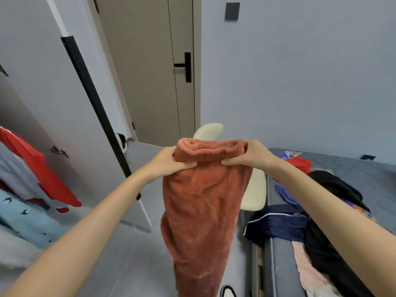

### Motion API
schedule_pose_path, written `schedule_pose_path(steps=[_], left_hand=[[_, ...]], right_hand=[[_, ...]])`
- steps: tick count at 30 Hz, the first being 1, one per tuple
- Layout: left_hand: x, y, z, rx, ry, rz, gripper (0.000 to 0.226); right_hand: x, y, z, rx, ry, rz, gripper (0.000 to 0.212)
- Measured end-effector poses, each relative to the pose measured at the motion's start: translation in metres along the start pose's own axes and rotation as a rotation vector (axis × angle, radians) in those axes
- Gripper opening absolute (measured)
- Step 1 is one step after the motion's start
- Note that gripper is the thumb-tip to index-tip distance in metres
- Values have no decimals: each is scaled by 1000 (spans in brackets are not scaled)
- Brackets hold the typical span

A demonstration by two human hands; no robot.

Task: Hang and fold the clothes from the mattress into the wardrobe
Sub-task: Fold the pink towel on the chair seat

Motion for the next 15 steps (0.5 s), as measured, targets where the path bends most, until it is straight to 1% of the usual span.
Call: schedule_pose_path(steps=[3, 5, 11, 13, 15], left_hand=[[36, -17, -1, -25, 34, -48, 42], [64, -28, 3, -1, 26, -78, 41], [168, -63, 21, 234, -47, -98, 48], [197, -78, 32, 312, -84, -99, 46], [224, -92, 42, 349, -82, -104, 42]], right_hand=[[16, 23, 21, -10, -9, 8, 38], [32, 42, 34, -32, 7, 2, 39], [93, 111, 83, -128, 10, 66, 42], [113, 134, 100, -169, 17, 101, 37], [133, 154, 115, -206, 31, 137, 34]])
Point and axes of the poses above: each hand's wrist, its own x-axis towards the middle knuckle, its own y-axis out of the back of the hand, z = x × y, the point moved 2 cm from there along x, towards the middle knuckle, and after that the axes turned 8 degrees about -x, right-handed, at the moved point
